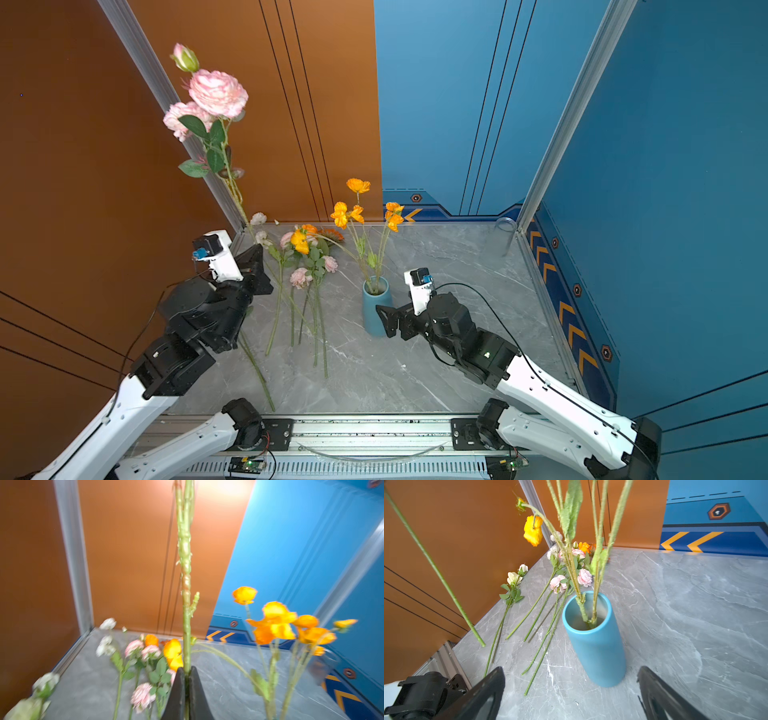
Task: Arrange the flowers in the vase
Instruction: 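Lift the pink roses upright with the left gripper, then carry the pink roses over the blue vase with the left gripper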
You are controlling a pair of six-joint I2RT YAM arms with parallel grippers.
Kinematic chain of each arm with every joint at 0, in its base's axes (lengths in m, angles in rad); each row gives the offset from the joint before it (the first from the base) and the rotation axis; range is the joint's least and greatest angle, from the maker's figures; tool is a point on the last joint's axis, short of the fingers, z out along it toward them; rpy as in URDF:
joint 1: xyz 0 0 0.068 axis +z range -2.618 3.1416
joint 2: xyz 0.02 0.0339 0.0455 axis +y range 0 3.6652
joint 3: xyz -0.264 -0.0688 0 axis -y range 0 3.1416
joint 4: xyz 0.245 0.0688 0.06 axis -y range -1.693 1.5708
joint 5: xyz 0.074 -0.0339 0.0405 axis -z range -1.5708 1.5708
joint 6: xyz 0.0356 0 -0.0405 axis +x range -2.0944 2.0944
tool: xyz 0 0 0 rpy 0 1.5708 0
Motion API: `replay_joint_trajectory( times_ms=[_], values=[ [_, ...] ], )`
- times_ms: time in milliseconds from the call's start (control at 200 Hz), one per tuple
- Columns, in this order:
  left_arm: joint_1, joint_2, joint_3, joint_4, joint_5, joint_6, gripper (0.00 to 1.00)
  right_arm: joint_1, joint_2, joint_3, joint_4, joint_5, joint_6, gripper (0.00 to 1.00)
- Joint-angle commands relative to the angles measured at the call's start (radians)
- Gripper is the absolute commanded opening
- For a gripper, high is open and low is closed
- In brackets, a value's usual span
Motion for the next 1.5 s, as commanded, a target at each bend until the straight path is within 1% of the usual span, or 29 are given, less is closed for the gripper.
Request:
replay_joint_trajectory(
  times_ms=[0, 90, 145, 225, 310, 445, 576, 711, 836, 1031, 1251, 1336, 1427, 1497],
  values=[
    [-0.036, 0.059, -0.024, 0.347, 0.294, 0.162, 0.00, -0.039, -0.065, -0.024, -0.089, 0.006, 0.037, 1.00],
    [-0.041, 0.159, 0.080, 0.359, 0.486, 0.173, 0.00, -0.072, -0.114, -0.041, -0.113, -0.010, 0.054, 1.00],
    [-0.046, 0.220, 0.116, 0.391, 0.578, 0.190, 0.00, -0.082, -0.144, -0.050, -0.126, -0.007, 0.065, 1.00],
    [-0.045, 0.297, 0.154, 0.445, 0.658, 0.204, 0.00, -0.088, -0.183, -0.067, -0.139, -0.006, 0.079, 1.00],
    [-0.041, 0.371, 0.201, 0.468, 0.713, 0.200, 0.00, -0.087, -0.215, -0.081, -0.150, -0.006, 0.093, 1.00],
    [-0.043, 0.475, 0.271, 0.474, 0.773, 0.200, 0.00, -0.087, -0.247, -0.091, -0.169, -0.004, 0.102, 1.00],
    [-0.045, 0.527, 0.310, 0.477, 0.781, 0.199, 0.00, -0.087, -0.257, -0.092, -0.174, -0.007, 0.102, 1.00],
    [-0.039, 0.556, 0.303, 0.476, 0.782, 0.217, 0.00, -0.087, -0.251, -0.094, -0.172, -0.001, 0.092, 1.00],
    [-0.028, 0.583, 0.293, 0.476, 0.824, 0.257, 0.00, -0.088, -0.241, -0.094, -0.164, -0.010, 0.084, 1.00],
    [0.026, 0.641, 0.323, 0.459, 0.965, 0.274, 0.00, -0.088, -0.232, -0.097, -0.134, -0.017, 0.077, 1.00],
    [0.056, 0.656, 0.291, 0.451, 1.086, 0.284, 0.00, -0.088, -0.208, -0.106, -0.110, -0.024, 0.078, 1.00],
    [0.059, 0.661, 0.297, 0.376, 1.124, 0.316, 0.00, -0.087, -0.201, -0.104, -0.103, -0.028, 0.074, 1.00],
    [0.059, 0.659, 0.282, 0.308, 1.198, 0.372, 0.00, -0.088, -0.192, -0.103, -0.098, -0.032, 0.072, 1.00],
    [0.052, 0.651, 0.242, 0.298, 1.208, 0.421, 0.00, -0.088, -0.185, -0.106, -0.089, -0.035, 0.074, 1.00]
  ],
)
